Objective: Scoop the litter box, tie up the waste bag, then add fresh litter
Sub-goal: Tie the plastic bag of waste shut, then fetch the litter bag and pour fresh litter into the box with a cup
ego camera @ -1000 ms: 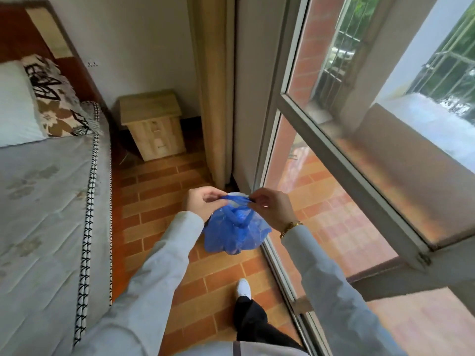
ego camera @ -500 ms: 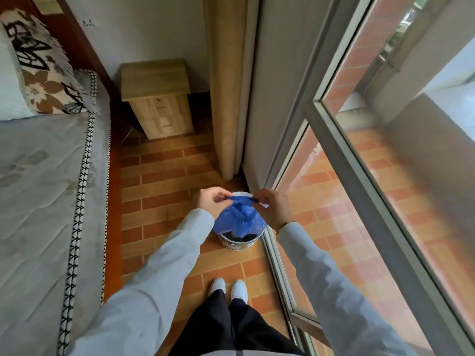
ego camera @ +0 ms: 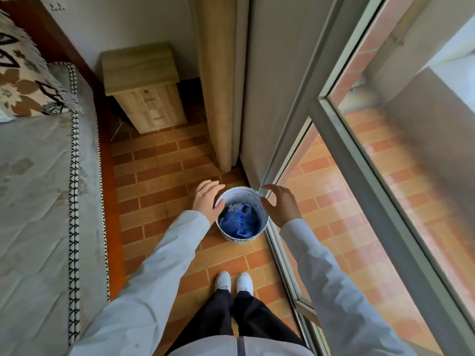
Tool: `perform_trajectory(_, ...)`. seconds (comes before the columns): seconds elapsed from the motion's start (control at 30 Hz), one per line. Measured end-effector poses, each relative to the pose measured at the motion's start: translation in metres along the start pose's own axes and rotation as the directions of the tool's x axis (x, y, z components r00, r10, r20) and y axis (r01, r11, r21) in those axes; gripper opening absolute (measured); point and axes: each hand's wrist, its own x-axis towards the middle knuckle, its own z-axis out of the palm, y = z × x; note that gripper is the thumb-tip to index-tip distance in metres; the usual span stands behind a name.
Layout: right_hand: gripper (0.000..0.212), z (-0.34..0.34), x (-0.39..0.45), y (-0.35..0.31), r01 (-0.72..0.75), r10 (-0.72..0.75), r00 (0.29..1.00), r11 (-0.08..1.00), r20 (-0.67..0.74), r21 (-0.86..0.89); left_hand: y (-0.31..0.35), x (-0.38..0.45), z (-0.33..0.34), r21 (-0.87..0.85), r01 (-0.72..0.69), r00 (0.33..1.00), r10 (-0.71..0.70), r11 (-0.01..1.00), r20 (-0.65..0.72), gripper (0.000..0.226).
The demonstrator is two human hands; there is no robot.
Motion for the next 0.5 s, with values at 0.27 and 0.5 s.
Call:
perform_trajectory(0.27, 0.039, -0.024, -0.027, 0.0, 0.131, -0.136, 0.981, 0.99, -0.137, -0.045, 0.006, -0.016, -0.022, 0.092, -0.121, 0.98, 0.134, 0.988, -0.15, 0.037)
perform_trajectory(0.5, 0.038, -0.041, -0.05, 0.003, 0.19, -0.191, 0.957, 0.981, -0.217, -0.027, 0.02, -0.036, -0.024, 0.103, -0.167, 0.959, 0.186, 0.98, -0.215, 0.035)
